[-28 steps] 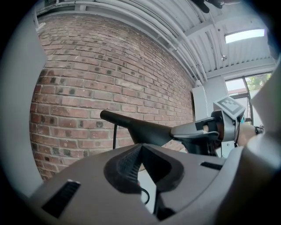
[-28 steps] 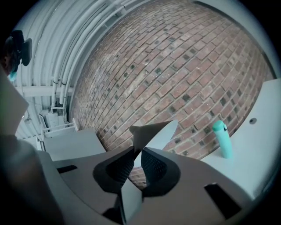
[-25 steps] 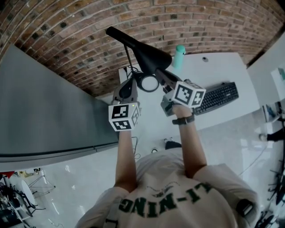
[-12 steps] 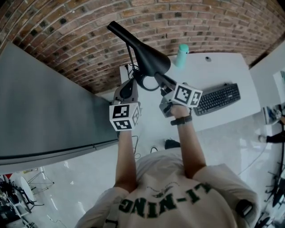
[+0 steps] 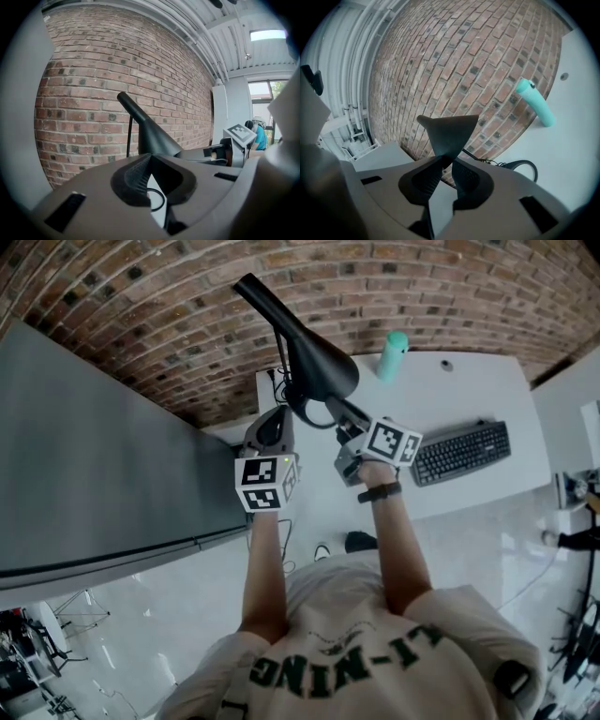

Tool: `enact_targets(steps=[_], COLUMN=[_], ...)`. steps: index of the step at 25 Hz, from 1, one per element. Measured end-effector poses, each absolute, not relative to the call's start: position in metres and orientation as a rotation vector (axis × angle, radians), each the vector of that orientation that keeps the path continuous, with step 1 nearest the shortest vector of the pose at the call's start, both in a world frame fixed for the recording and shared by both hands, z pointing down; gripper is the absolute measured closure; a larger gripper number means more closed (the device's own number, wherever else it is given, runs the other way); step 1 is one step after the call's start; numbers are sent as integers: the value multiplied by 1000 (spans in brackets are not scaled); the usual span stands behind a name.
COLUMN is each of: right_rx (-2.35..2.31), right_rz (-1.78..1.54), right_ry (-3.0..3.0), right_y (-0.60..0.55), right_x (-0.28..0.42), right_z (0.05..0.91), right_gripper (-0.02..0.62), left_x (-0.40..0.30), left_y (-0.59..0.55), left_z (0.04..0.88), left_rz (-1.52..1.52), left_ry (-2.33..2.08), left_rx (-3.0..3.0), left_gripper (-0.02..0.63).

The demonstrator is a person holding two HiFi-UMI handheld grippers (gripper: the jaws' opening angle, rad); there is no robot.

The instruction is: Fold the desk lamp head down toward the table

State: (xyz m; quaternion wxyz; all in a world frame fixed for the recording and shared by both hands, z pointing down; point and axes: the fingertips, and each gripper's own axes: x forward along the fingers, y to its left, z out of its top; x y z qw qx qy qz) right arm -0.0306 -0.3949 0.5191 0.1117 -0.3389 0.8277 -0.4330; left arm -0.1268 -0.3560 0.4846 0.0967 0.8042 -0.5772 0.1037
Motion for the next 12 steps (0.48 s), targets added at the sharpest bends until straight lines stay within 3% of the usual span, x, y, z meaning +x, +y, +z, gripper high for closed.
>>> enact_targets(steps=[12], right_rx=[-920], right_rz=[-1341], right_ry=[2381], right_y=[-404], right_x=[-39], right_z=[543], right_gripper=[537], left_x=[-135], left_y=[-365], left_z=[495], left_rz=[313], left_ry=[-1728], left_rx=[2349], left_gripper=[612])
